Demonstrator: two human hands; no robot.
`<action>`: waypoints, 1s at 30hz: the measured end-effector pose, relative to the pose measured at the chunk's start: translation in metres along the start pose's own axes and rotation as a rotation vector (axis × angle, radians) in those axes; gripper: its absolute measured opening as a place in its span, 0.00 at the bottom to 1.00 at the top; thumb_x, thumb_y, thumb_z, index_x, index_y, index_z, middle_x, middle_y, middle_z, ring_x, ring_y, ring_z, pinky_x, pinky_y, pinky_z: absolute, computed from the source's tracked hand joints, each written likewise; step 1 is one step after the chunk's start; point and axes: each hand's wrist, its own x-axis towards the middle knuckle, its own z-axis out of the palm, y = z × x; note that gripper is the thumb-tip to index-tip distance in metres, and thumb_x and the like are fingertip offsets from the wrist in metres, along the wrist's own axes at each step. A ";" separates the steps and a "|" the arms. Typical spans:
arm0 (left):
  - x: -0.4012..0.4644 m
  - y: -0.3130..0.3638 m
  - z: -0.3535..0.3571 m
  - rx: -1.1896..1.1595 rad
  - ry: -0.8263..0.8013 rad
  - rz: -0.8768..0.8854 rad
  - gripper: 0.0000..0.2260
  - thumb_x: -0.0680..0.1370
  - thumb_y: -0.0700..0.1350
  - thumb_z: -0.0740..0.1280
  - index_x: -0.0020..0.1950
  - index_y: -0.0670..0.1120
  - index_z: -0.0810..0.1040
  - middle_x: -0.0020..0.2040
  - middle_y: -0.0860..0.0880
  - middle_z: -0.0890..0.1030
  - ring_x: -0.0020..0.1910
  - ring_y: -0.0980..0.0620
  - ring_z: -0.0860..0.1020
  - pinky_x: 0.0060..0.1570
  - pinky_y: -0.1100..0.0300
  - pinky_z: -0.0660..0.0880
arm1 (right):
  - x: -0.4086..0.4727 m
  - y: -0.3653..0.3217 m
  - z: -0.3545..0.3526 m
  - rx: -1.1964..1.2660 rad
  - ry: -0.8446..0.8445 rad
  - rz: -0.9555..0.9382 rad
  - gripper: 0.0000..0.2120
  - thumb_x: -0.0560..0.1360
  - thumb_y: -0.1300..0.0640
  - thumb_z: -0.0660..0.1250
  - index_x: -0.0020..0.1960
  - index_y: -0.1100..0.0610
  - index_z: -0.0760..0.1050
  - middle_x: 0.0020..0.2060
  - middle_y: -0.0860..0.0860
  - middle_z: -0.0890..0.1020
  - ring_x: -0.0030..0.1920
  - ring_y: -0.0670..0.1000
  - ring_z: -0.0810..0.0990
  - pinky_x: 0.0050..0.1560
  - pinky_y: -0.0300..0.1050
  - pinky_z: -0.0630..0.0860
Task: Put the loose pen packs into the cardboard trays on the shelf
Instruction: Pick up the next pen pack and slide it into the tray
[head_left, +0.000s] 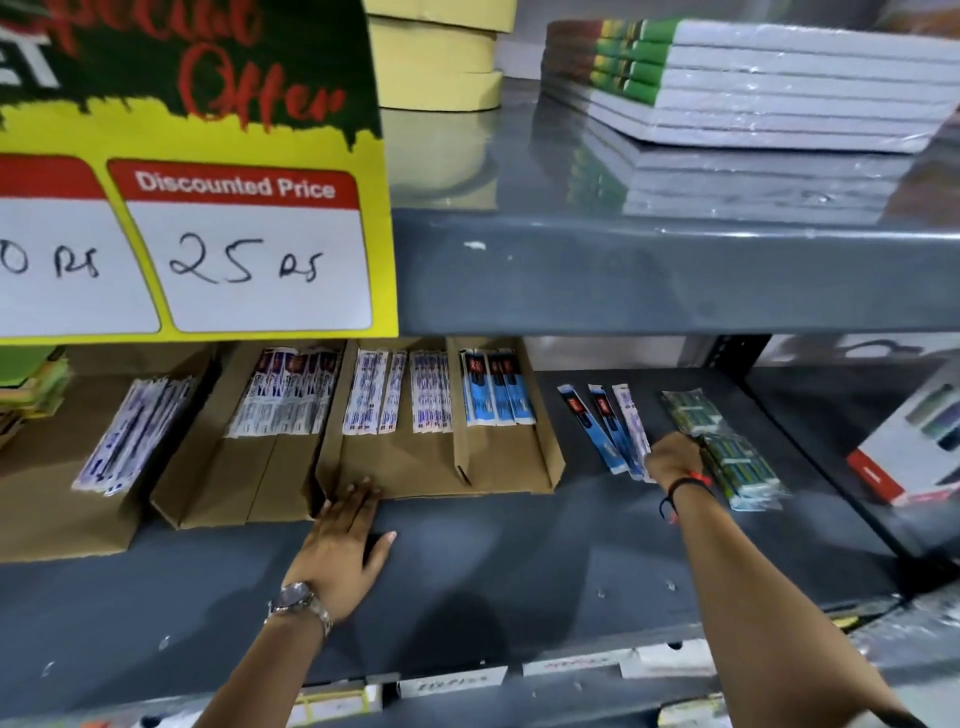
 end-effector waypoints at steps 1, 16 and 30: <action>0.000 0.000 0.000 0.002 0.001 0.000 0.39 0.65 0.64 0.36 0.72 0.46 0.52 0.76 0.48 0.53 0.75 0.50 0.51 0.72 0.58 0.43 | 0.000 0.000 -0.002 0.028 0.013 0.009 0.11 0.72 0.72 0.59 0.50 0.75 0.77 0.53 0.71 0.81 0.56 0.66 0.79 0.53 0.53 0.77; 0.041 0.076 -0.091 -1.176 0.246 -0.150 0.08 0.77 0.41 0.60 0.55 0.43 0.70 0.52 0.42 0.79 0.41 0.57 0.81 0.49 0.66 0.74 | -0.062 -0.096 -0.065 0.108 -0.374 -0.798 0.08 0.76 0.65 0.63 0.53 0.64 0.78 0.45 0.52 0.79 0.48 0.48 0.74 0.41 0.31 0.69; 0.045 0.065 -0.089 -1.040 0.345 -0.206 0.06 0.78 0.43 0.60 0.44 0.46 0.76 0.42 0.45 0.82 0.41 0.52 0.82 0.54 0.51 0.73 | -0.066 -0.092 -0.056 0.354 -0.559 -0.736 0.16 0.74 0.71 0.63 0.39 0.50 0.72 0.36 0.49 0.75 0.37 0.43 0.74 0.39 0.29 0.72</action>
